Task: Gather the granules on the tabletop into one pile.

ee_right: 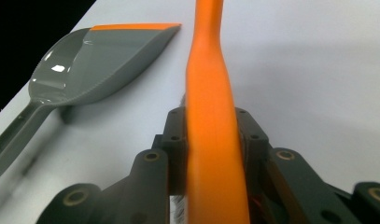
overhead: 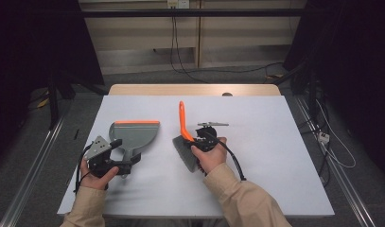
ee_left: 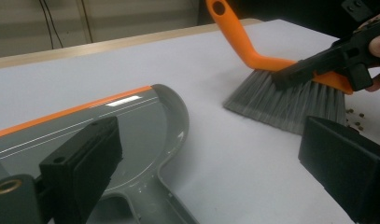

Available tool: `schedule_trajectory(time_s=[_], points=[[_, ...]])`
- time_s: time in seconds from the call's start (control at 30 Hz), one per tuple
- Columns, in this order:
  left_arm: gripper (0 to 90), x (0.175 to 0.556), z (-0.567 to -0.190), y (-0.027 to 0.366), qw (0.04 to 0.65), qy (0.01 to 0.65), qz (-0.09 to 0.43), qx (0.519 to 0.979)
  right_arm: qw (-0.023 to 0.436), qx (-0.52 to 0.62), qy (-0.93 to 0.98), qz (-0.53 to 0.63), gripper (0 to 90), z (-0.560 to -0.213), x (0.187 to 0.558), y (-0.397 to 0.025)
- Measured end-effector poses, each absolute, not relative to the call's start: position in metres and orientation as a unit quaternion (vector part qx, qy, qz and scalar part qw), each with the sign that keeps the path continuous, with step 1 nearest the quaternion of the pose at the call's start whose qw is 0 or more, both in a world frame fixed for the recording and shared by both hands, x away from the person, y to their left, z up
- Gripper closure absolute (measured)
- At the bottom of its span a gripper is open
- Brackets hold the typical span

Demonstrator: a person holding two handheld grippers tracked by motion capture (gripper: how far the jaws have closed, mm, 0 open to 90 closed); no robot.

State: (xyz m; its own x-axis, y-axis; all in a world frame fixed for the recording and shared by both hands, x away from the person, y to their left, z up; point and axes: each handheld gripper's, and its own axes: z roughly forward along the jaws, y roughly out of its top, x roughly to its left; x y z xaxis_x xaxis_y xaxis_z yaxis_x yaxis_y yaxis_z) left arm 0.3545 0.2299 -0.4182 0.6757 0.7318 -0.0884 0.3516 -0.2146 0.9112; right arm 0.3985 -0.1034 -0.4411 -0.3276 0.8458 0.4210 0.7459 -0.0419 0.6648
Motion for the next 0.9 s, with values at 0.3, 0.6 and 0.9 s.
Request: schedule_trajectory(time_s=[0.3,0.6,0.9], points=[[5.9,0.353,-0.417,0.229,0.514,0.356,0.186,0.757,0.065,0.586,0.683,0.431,70.3,-0.441,0.384,-0.124],[5.9,0.353,-0.417,0.228,0.514,0.356,0.187,0.758,0.073,0.587,0.684,0.426,70.3,-0.439,0.379,-0.138],[5.9,0.354,-0.418,0.228,0.515,0.358,0.185,0.756,0.068,0.586,0.679,0.437,70.8,-0.436,0.377,-0.148]])
